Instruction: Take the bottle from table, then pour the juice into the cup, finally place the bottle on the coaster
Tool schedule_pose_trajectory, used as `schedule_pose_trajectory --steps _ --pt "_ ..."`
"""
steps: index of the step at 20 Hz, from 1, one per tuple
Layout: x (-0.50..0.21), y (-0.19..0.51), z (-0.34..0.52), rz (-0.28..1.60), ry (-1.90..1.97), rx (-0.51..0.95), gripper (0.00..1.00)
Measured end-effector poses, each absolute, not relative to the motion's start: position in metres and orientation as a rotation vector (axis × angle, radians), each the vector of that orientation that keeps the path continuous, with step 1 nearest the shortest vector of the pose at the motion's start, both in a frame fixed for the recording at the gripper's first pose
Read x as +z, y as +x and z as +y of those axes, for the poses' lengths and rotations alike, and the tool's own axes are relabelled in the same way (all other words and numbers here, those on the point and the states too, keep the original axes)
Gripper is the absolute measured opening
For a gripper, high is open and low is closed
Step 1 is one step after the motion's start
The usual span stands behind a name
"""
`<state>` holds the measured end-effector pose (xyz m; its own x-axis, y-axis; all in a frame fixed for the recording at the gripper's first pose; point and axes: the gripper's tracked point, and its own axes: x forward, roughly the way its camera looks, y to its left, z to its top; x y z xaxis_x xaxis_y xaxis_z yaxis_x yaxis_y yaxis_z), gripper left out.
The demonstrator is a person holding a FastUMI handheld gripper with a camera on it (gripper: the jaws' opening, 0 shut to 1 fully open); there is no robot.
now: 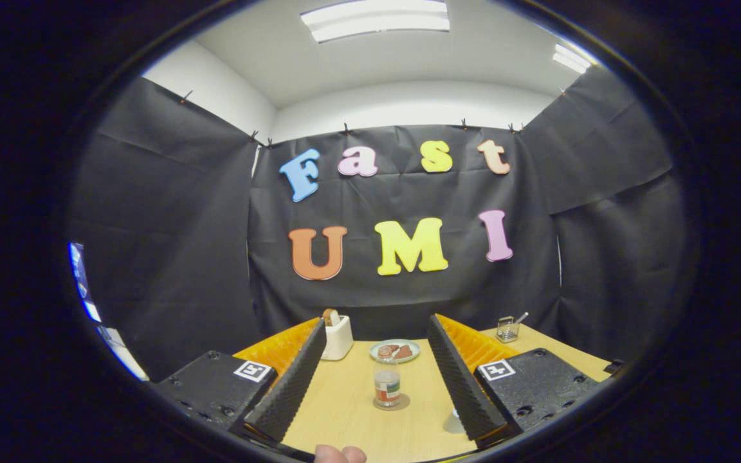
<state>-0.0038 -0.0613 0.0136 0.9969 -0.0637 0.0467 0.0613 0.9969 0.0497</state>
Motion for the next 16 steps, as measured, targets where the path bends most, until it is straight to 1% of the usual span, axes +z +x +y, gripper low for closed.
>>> schedule_pose_trajectory --steps 7,16 --pt "0.002 -0.007 -0.072 -0.031 0.019 -0.082 1.00" --pt "0.003 -0.005 -0.063 -0.037 0.023 -0.059 1.00"
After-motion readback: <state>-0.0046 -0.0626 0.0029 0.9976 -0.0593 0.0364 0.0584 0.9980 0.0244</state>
